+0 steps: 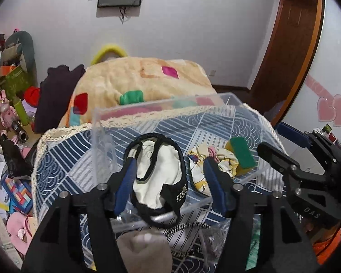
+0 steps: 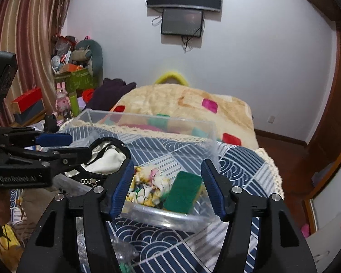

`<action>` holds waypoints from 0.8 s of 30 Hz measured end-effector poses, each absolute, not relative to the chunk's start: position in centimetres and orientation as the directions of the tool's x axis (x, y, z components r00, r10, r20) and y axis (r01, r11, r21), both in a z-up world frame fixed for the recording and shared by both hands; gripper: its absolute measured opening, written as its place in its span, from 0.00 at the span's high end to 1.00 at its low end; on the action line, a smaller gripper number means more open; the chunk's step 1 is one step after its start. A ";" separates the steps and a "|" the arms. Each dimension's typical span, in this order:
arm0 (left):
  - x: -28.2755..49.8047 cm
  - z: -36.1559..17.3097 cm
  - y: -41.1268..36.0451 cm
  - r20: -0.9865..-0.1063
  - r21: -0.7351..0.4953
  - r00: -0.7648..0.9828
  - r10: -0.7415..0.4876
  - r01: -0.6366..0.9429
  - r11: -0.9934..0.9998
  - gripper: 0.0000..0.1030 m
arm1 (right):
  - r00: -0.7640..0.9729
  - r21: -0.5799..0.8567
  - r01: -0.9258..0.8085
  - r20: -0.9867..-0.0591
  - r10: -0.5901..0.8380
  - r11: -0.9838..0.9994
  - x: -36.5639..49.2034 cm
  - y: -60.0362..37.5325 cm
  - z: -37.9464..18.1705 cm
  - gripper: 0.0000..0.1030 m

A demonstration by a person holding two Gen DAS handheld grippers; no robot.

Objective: Organize soft objects
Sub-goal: 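Carry both items over the clear box and open both tools to drop them, then grasp the white pouch with yellow ball using the left tool while the right tool grasps the green sock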

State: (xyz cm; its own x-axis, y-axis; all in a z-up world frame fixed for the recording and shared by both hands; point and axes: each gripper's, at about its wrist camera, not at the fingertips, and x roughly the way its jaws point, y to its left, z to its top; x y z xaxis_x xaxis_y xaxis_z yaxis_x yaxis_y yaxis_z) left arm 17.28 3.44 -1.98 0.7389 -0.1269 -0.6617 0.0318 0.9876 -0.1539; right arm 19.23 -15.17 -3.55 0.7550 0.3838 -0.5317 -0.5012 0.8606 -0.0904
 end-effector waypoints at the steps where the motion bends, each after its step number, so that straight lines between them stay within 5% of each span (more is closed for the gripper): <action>1: 16.8 -1.7 3.4 -0.653 -0.149 0.748 -0.121 0.029 0.988 0.36 | 0.761 -0.093 -0.498 -0.523 0.384 0.862 18.9 -15.4 -3.3 0.41; 11: 10.2 1.2 4.0 -0.552 -0.090 0.832 -0.058 0.009 0.996 0.11 | 0.800 -0.094 -0.505 -0.425 0.424 0.858 14.9 -16.8 -0.9 0.26; 24: 4.0 -3.1 5.3 -0.584 -0.051 0.812 -0.002 -0.034 0.998 0.09 | 0.773 -0.030 -0.525 -0.436 0.461 0.851 11.7 -17.8 -2.9 0.24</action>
